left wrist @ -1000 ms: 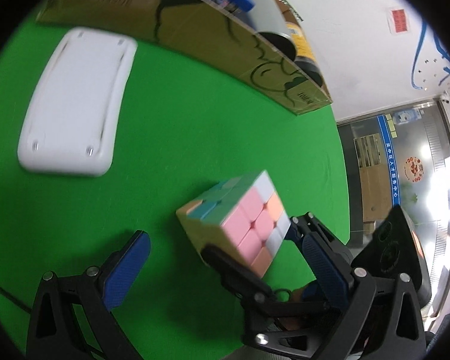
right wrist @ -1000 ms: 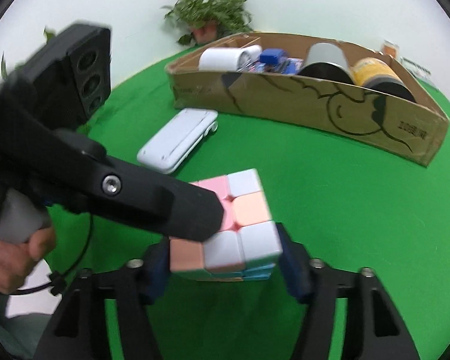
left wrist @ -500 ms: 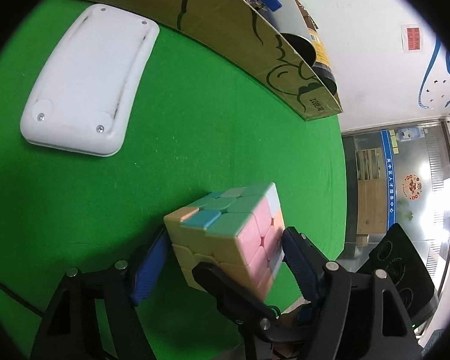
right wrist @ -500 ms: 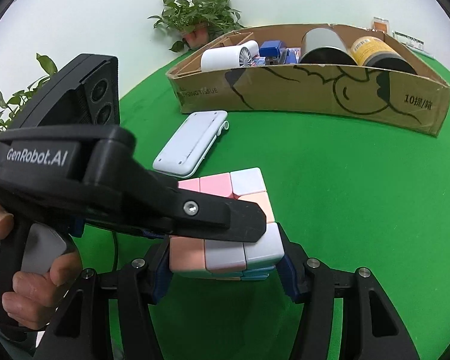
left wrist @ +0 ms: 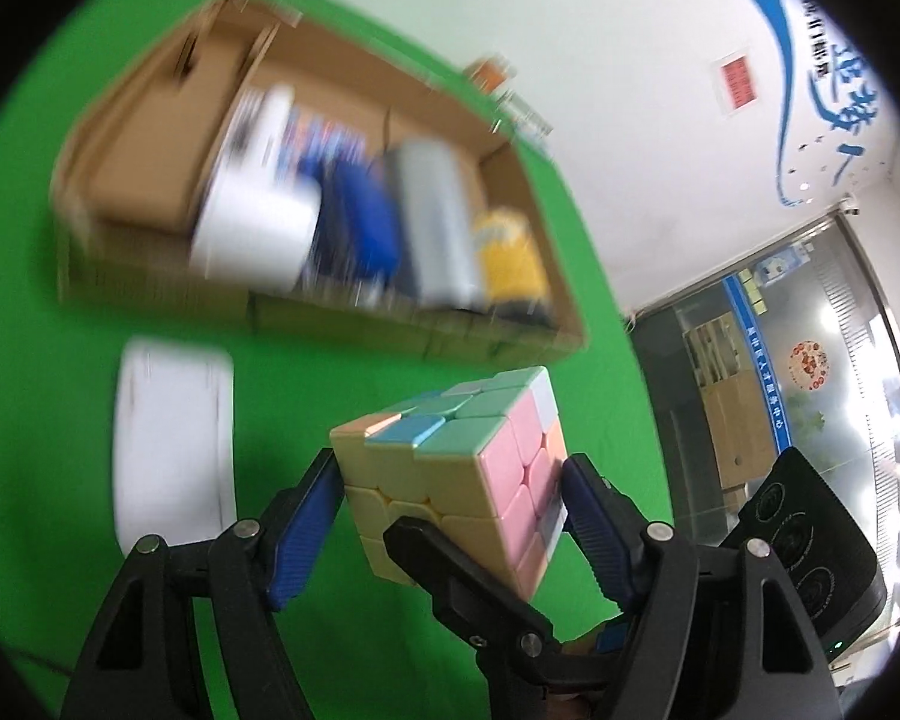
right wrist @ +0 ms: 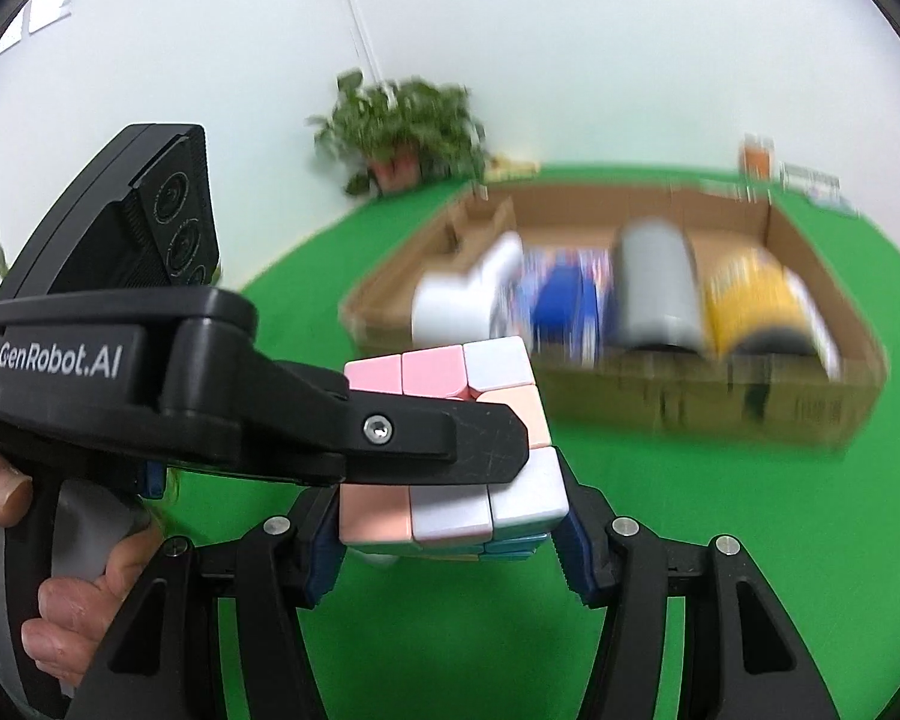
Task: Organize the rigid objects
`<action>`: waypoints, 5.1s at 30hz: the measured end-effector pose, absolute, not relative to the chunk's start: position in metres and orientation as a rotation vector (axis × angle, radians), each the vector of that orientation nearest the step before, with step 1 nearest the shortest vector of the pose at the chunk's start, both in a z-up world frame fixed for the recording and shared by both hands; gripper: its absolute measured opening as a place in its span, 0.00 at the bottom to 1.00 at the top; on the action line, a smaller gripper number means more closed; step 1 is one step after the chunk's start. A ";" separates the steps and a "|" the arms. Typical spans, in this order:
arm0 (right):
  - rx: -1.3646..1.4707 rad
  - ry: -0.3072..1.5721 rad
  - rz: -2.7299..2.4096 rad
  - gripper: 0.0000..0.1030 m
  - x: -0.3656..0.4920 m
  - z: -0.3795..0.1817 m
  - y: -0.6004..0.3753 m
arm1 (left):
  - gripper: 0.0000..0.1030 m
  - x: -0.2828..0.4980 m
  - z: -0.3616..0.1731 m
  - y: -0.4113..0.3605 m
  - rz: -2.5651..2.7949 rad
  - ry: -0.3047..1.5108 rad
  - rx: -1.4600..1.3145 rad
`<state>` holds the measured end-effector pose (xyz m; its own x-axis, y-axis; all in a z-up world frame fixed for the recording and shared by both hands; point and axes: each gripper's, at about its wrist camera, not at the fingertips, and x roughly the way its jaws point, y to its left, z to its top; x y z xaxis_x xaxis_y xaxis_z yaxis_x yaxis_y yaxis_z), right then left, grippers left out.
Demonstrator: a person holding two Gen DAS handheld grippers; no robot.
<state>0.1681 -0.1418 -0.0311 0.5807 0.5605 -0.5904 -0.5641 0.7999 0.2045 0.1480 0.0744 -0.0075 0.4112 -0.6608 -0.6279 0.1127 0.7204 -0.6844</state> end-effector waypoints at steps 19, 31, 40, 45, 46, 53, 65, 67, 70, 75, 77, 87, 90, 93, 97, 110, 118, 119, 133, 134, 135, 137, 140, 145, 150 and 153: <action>0.099 0.852 0.624 0.54 0.380 -0.009 -0.062 | 0.71 0.319 0.005 0.128 -0.523 1.102 -0.593; 0.115 0.966 0.727 0.54 0.388 -0.047 0.013 | 0.71 0.310 -0.021 0.197 -0.372 1.114 -0.651; 0.054 0.964 0.765 0.57 0.373 -0.060 0.034 | 0.71 0.298 -0.020 0.214 -0.288 1.104 -0.592; -0.051 0.748 0.657 0.99 0.328 -0.028 0.002 | 0.80 0.252 0.044 0.200 -0.077 0.781 -0.300; -0.094 0.691 0.630 0.99 0.312 -0.024 -0.005 | 0.81 0.237 0.054 0.193 -0.060 0.697 -0.246; -0.131 0.637 0.525 0.99 0.258 -0.025 -0.049 | 0.86 0.162 0.062 0.147 -0.043 0.545 -0.106; -0.126 0.642 0.491 0.99 0.201 -0.024 -0.108 | 0.86 0.154 -0.022 0.155 -0.181 0.949 -0.356; -0.116 0.662 0.494 0.99 0.195 -0.029 -0.113 | 0.84 0.151 -0.041 0.153 -0.183 1.006 -0.372; -0.107 0.691 0.508 0.99 0.187 -0.038 -0.120 | 0.84 0.149 -0.067 0.150 -0.224 1.078 -0.426; -0.092 0.778 0.581 0.99 0.172 -0.063 -0.131 | 0.53 0.152 -0.095 0.133 -0.289 1.179 -0.477; -0.098 0.806 0.631 0.99 0.163 -0.073 -0.135 | 0.52 0.148 -0.094 0.116 -0.337 1.187 -0.441; -0.153 0.918 0.586 0.99 0.158 -0.112 -0.150 | 0.52 0.127 -0.091 0.076 -0.543 1.190 -0.567; -0.183 0.975 0.579 0.99 0.160 -0.129 -0.138 | 0.52 0.128 -0.101 0.081 -0.522 1.223 -0.594; -0.217 0.988 0.572 0.99 0.158 -0.141 -0.130 | 0.51 0.130 -0.106 0.078 -0.537 1.221 -0.636; -0.219 1.009 0.575 0.75 0.160 -0.149 -0.125 | 0.51 0.135 -0.106 0.071 -0.564 1.215 -0.624; -0.098 0.965 0.506 0.61 0.161 -0.130 -0.129 | 0.28 0.127 -0.084 0.071 -0.526 1.144 -0.550; -0.045 0.827 0.537 0.61 0.194 -0.057 -0.108 | 0.28 0.150 -0.003 0.084 -0.481 0.966 -0.429; -0.039 0.818 0.542 0.61 0.205 -0.047 -0.103 | 0.28 0.159 0.006 0.087 -0.474 0.952 -0.417; 0.135 1.063 0.563 0.61 0.398 -0.036 -0.051 | 0.28 0.316 0.018 0.117 -0.408 1.119 -0.371; 0.155 1.088 0.559 0.61 0.406 -0.044 -0.050 | 0.28 0.322 0.012 0.117 -0.406 1.138 -0.373; 0.169 1.107 0.555 0.62 0.412 -0.050 -0.050 | 0.28 0.326 0.006 0.117 -0.403 1.155 -0.374; 0.196 1.104 0.558 0.63 0.412 -0.057 -0.053 | 0.30 0.330 -0.003 0.118 -0.401 1.177 -0.387; 0.219 1.122 0.581 0.67 0.407 -0.058 -0.056 | 0.30 0.325 0.002 0.121 -0.403 1.150 -0.403; 0.113 0.951 0.566 0.98 0.347 -0.026 -0.081 | 0.50 0.272 0.053 0.123 -0.269 0.899 -0.202; -0.151 0.658 0.378 0.99 0.267 -0.014 -0.109 | 0.90 0.171 0.078 0.119 -0.088 0.518 -0.084; -0.188 0.623 0.337 0.99 0.238 -0.023 -0.128 | 0.90 0.138 0.068 0.103 -0.033 0.493 -0.023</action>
